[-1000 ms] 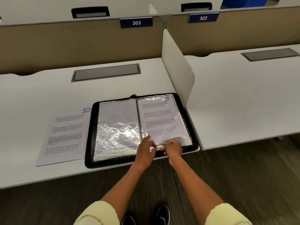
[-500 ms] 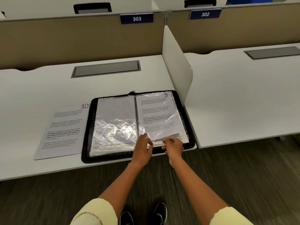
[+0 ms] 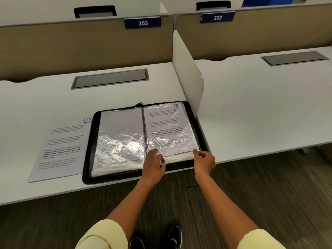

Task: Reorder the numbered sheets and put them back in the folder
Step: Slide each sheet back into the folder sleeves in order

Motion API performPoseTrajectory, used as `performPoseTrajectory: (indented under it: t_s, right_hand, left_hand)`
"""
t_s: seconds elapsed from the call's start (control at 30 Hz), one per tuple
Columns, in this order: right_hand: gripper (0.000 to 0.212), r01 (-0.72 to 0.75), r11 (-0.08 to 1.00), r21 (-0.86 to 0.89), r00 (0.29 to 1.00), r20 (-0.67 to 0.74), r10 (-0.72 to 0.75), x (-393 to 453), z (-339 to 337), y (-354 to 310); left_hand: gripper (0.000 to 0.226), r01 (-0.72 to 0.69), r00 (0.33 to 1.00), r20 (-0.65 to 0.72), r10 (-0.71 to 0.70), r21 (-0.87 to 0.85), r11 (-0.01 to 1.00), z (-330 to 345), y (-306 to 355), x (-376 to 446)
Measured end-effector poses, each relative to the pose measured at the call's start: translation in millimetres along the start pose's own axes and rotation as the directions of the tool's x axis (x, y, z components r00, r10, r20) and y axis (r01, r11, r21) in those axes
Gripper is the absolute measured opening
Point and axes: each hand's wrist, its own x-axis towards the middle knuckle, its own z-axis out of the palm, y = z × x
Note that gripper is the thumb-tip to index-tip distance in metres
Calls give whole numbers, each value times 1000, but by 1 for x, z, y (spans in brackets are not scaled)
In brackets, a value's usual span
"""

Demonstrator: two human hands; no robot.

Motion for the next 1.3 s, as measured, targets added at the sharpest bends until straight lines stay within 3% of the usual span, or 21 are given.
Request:
performPoseTrajectory:
  t_s: [0.17, 0.27, 0.33, 0.4, 0.53, 0.63, 0.73, 0.87, 0.97, 1.03, 1.1, 1.2, 1.3]
  right_hand:
    - [18, -21, 1000, -17, 1000, -4, 21, 2, 3, -8]
    - [18, 7, 998, 65, 1000, -15, -6, -4, 8, -13]
    - [19, 86, 989, 118, 996, 20, -89, -13, 13, -22]
    - [23, 206, 966, 155, 975, 54, -217, -27, 20, -32]
    - [21, 471, 857, 207, 850, 153, -504, -64, 41, -53]
    - [15, 597, 774, 212, 725, 270, -633, -89, 60, -59]
    - [14, 629, 749, 208, 653, 381, -655, -108, 79, -59]
    - [9, 676, 693, 250, 549, 456, -701, -129, 97, -59]
    - [9, 701, 655, 283, 461, 521, -719, -140, 109, -60]
    - [10, 701, 656, 281, 442, 550, -708, -142, 116, -57]
    - [15, 688, 690, 223, 470, 588, -658, -139, 123, -52]
    - [34, 688, 726, -1, 548, 657, -518, -126, 136, -38]
    - [46, 700, 683, -208, 561, 753, -345, -112, 150, -21]
  left_hand:
    - [19, 50, 998, 25, -51, 20, 999, -7, 6, 3]
    - [34, 75, 997, 12, -75, 42, 996, -14, 14, 11]
    - [39, 83, 995, -55, -86, -64, 995, -23, 22, 15]
    - [40, 144, 982, -76, -171, -277, 950, -35, 30, 21]
    - [56, 230, 968, 50, -245, -556, 798, -73, 38, 36]
    - [60, 211, 971, 51, -233, -638, 740, -108, 39, 46]
    - [54, 154, 973, -31, -230, -656, 739, -141, 40, 48]
    - [49, 118, 978, -85, -192, -535, 836, -168, 13, 44]
    - [53, 126, 959, -162, -231, -486, 865, -184, -14, 32]
    - [37, 180, 936, -185, -299, -478, 860, -190, -26, 23]
    - [23, 228, 906, -214, -364, -478, 848, -195, -39, 12]
    - [29, 276, 861, -265, -434, -472, 837, -200, -63, -4]
    - [27, 353, 801, -293, -521, -471, 808, -201, -86, -19]
